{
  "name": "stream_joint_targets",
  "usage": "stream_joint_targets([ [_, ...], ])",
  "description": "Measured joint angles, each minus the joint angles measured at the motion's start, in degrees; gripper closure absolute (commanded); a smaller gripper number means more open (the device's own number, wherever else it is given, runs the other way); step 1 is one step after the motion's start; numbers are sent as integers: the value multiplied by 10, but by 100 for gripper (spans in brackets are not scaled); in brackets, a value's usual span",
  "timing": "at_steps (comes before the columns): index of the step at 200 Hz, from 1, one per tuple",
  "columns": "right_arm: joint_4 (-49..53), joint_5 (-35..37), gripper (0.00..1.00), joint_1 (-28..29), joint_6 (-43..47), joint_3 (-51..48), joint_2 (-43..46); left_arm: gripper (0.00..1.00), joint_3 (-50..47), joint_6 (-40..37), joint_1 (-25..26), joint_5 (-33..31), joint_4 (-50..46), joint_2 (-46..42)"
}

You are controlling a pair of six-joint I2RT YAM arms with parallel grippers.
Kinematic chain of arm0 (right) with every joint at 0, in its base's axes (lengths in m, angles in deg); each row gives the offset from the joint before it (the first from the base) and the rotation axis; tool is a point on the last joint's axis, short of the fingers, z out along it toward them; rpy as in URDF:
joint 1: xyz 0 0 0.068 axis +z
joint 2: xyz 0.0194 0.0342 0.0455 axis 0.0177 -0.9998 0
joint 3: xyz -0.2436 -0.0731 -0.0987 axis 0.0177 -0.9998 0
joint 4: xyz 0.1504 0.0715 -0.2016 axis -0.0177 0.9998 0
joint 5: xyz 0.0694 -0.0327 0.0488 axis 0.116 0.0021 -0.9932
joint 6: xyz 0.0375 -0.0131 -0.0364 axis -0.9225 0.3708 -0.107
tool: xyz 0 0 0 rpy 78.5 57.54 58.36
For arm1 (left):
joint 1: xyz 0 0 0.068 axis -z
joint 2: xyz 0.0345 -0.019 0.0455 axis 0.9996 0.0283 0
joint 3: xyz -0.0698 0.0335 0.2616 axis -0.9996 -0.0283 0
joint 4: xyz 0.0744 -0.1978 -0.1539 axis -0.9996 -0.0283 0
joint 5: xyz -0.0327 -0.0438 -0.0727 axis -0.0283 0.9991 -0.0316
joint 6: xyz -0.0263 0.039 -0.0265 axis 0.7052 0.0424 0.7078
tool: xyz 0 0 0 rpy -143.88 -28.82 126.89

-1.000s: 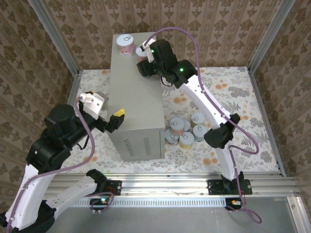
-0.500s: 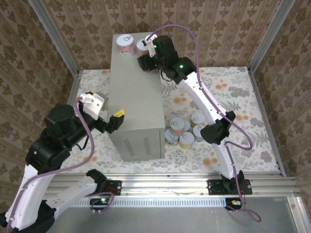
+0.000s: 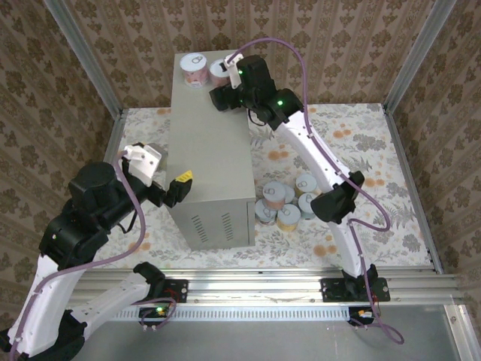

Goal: Place and organize the canned foods onto the counter

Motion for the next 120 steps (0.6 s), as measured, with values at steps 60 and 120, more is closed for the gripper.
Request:
stream_joint_targets([
  [60, -23, 3, 26, 1, 2, -74, 47, 0, 2, 1, 0, 5, 0, 1],
  [120, -18, 14, 32, 1, 2, -55, 39, 0, 12, 9, 0, 8, -2, 3],
])
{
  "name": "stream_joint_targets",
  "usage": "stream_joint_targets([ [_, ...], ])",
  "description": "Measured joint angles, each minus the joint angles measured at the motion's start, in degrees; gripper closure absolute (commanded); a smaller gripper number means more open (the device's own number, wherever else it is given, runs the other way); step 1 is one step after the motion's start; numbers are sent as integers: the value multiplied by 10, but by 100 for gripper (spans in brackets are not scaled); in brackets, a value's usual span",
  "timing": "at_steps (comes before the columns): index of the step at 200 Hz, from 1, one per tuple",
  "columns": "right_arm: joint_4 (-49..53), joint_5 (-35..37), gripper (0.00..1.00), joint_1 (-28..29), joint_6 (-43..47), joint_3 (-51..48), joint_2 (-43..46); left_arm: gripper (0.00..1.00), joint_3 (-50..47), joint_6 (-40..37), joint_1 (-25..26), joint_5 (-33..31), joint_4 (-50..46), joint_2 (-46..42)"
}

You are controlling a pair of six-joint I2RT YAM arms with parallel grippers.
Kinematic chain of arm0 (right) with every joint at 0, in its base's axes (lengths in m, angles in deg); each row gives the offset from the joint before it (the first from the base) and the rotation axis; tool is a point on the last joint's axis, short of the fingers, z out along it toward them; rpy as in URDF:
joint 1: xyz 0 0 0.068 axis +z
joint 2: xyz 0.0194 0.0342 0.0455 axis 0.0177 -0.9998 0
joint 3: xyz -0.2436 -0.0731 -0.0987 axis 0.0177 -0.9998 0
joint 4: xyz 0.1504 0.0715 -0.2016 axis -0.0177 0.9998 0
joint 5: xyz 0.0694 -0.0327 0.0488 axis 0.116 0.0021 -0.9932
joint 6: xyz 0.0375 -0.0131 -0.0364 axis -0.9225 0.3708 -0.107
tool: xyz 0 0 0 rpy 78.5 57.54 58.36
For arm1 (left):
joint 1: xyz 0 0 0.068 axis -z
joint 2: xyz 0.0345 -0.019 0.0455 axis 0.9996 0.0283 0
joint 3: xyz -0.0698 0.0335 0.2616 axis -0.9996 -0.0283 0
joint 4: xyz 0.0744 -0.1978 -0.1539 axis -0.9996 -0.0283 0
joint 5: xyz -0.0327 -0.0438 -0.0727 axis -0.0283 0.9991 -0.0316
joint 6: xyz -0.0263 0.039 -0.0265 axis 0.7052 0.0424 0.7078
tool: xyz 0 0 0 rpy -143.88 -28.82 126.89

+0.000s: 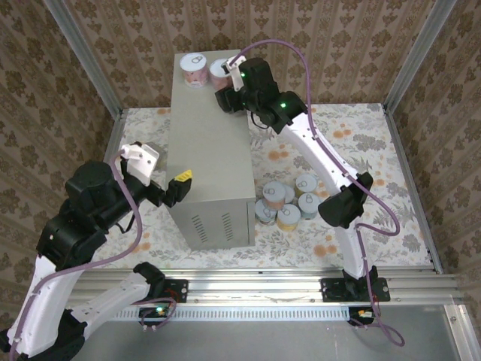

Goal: Place and organize the canned foods onto the counter

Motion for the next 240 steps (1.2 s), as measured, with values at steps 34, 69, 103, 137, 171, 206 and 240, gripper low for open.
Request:
stream_joint_targets([
  [34, 1, 2, 32, -3, 0, 24, -18, 0, 0, 1, 0, 2, 0, 5],
  [69, 3, 0, 33, -6, 0, 40, -31, 0, 3, 1, 0, 2, 0, 10],
  [103, 3, -2, 34, -11, 1, 53, -41, 0, 3, 1, 0, 2, 0, 12],
  [137, 4, -5, 34, -14, 2, 72, -55, 0, 3, 1, 0, 2, 0, 12],
  [171, 7, -12, 34, -15, 3, 88, -65, 0, 3, 1, 0, 2, 0, 12],
  [206, 9, -18, 33, -16, 4, 89, -66, 0, 3, 1, 0, 2, 0, 12],
  [240, 12, -18, 29, -16, 5, 91, -66, 0, 3, 2, 0, 2, 0, 12],
])
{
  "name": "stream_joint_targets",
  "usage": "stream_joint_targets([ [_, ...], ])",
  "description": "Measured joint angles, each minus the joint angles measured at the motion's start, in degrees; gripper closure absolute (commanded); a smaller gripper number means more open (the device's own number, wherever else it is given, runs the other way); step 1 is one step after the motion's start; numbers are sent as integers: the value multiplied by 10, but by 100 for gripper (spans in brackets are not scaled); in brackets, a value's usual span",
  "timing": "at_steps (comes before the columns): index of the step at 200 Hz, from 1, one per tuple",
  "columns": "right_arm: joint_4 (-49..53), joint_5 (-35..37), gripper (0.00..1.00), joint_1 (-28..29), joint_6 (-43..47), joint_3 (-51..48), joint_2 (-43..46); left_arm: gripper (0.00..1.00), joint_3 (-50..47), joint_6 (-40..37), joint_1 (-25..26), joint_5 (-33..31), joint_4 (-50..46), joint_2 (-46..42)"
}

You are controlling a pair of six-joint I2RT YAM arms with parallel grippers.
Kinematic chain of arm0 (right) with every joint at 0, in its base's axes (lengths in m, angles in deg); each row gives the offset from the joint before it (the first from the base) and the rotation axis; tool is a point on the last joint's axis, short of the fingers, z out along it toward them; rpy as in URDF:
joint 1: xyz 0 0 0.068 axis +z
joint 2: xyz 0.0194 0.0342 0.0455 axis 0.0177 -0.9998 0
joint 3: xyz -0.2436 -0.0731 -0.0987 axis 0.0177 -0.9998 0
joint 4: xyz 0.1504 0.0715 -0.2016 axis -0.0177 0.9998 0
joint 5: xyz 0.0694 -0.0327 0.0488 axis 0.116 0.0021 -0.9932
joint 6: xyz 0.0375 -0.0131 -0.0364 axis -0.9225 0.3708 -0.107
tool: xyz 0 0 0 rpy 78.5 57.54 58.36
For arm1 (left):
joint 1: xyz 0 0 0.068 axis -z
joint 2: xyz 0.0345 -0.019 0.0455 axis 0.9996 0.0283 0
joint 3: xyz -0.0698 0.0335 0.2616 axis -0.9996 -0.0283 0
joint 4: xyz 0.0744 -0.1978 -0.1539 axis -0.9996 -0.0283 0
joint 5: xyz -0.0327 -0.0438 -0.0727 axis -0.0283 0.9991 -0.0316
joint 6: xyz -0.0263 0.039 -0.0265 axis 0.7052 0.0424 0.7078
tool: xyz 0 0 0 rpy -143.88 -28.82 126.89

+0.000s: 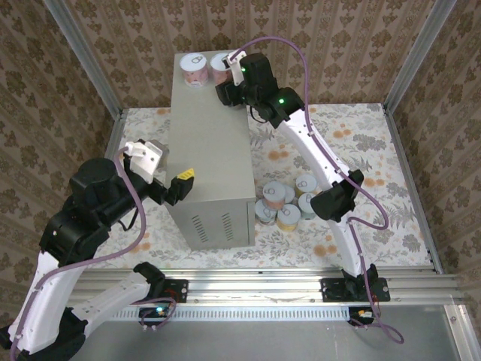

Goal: Place and organize the canned foods onto the counter

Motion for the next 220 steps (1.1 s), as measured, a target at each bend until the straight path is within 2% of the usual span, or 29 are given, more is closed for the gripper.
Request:
stream_joint_targets([
  [52, 2, 3, 13, -2, 6, 0, 2, 0, 0, 0, 0, 0, 0, 0],
  [77, 14, 5, 1, -2, 12, -5, 14, 0, 3, 0, 0, 0, 0, 0],
  [97, 29, 6, 0, -2, 12, -37, 52, 0, 15, 0, 0, 3, -5, 4],
  [116, 30, 10, 0, -2, 10, -110, 123, 0, 31, 0, 0, 9, -11, 12],
  [165, 14, 36, 0, -2, -1, -334, 370, 0, 69, 13, 0, 29, -25, 32],
  [220, 26, 48, 0, -2, -43, -575, 616, 0, 103, 32, 0, 102, -49, 67],
])
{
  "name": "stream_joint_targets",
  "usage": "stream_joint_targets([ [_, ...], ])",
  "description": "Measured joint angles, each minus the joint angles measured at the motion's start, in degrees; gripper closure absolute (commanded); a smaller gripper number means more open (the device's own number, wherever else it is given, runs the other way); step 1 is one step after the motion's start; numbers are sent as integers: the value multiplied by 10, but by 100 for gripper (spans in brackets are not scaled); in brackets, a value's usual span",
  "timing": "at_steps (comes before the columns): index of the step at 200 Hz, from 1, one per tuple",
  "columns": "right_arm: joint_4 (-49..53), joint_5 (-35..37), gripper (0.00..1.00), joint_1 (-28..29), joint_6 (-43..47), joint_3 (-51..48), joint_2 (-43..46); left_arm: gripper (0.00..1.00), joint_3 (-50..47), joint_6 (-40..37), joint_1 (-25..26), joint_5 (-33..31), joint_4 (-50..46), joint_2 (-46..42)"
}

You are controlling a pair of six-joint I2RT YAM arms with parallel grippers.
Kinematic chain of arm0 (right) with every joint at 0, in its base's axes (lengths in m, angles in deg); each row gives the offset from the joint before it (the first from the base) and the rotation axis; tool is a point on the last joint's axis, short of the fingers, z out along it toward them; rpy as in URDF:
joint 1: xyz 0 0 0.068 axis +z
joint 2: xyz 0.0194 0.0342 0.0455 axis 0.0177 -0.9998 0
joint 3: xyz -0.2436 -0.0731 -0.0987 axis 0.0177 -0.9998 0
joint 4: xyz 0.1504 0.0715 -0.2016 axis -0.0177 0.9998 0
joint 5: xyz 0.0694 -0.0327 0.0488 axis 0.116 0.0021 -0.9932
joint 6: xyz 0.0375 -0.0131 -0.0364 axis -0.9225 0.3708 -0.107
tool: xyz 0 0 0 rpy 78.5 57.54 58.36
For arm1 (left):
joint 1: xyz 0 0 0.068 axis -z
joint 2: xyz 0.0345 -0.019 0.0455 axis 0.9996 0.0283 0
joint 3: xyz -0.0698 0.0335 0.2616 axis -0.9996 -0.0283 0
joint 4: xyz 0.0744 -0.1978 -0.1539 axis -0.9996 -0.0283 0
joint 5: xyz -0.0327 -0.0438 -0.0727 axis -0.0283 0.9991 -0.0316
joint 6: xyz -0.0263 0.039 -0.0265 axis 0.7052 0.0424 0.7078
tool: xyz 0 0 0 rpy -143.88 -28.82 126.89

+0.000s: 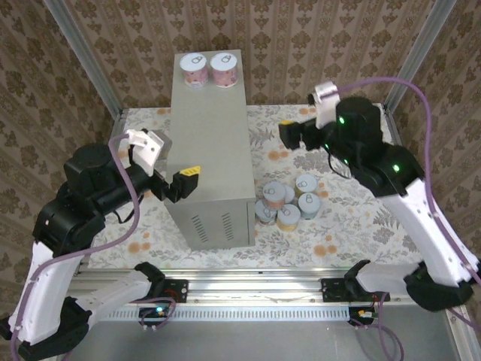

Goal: Place and organize the canned foods onto the counter

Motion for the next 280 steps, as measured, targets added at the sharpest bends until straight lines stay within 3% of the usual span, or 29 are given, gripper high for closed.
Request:
stream_joint_targets([
  [61, 53, -5, 0, 0, -90, -219, 163, 0, 0, 27, 30, 64, 7, 32],
  [137, 35, -17, 0, 62, -176, -453, 219, 0, 7, 32, 137, 61, 7, 99],
  [192, -66, -9, 0, 98, -188, -528, 187, 0, 53, 28, 216, 31, -27, 149],
  [280, -210, -8, 0, 99, -185, -541, 37, 0, 150, 0, 290, -34, -109, 242],
])
